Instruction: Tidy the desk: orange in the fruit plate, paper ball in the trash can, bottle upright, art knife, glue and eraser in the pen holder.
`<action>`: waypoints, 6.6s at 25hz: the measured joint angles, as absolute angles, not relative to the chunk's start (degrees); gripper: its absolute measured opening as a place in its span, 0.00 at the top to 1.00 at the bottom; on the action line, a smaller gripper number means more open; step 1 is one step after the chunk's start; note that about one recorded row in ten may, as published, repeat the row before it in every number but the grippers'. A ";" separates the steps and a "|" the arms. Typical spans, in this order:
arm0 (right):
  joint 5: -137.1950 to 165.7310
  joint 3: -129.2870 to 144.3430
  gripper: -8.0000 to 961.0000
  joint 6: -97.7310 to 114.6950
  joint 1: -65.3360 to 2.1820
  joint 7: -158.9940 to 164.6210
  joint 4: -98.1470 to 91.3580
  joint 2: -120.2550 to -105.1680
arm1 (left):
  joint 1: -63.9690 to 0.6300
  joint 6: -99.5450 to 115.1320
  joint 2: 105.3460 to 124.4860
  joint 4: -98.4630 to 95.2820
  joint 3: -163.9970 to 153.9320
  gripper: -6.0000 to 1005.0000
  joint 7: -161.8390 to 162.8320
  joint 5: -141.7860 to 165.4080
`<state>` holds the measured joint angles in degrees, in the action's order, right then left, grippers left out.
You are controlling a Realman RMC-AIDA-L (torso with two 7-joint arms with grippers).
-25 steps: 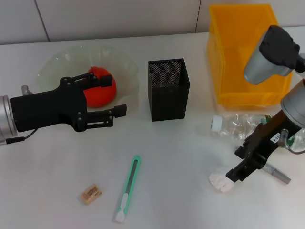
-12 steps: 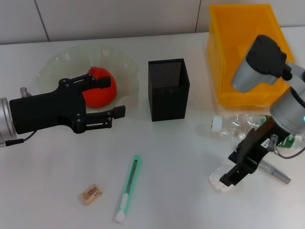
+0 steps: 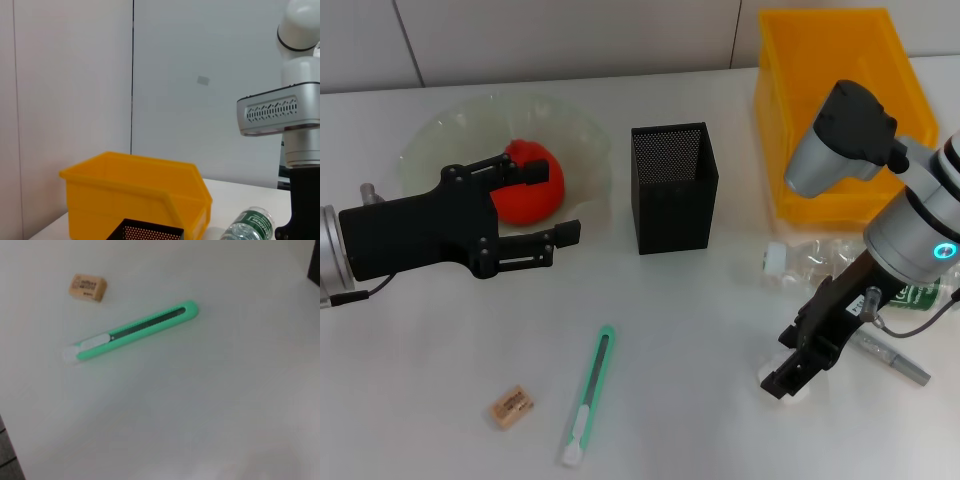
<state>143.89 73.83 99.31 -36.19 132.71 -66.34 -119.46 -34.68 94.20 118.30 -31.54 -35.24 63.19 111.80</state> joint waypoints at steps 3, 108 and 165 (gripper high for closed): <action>143.87 73.83 0.24 99.18 -36.60 132.75 -65.26 -119.46 | -34.66 94.07 118.30 -31.47 -35.24 0.18 63.19 111.80; 151.48 53.48 0.65 67.85 -34.96 125.55 -72.61 -119.05 | -35.35 91.58 118.57 -31.20 -35.86 0.19 62.45 111.80; 163.49 51.15 0.30 112.16 -38.88 116.70 -85.09 -116.30 | -35.27 90.02 118.66 -30.49 -36.90 0.20 62.35 111.84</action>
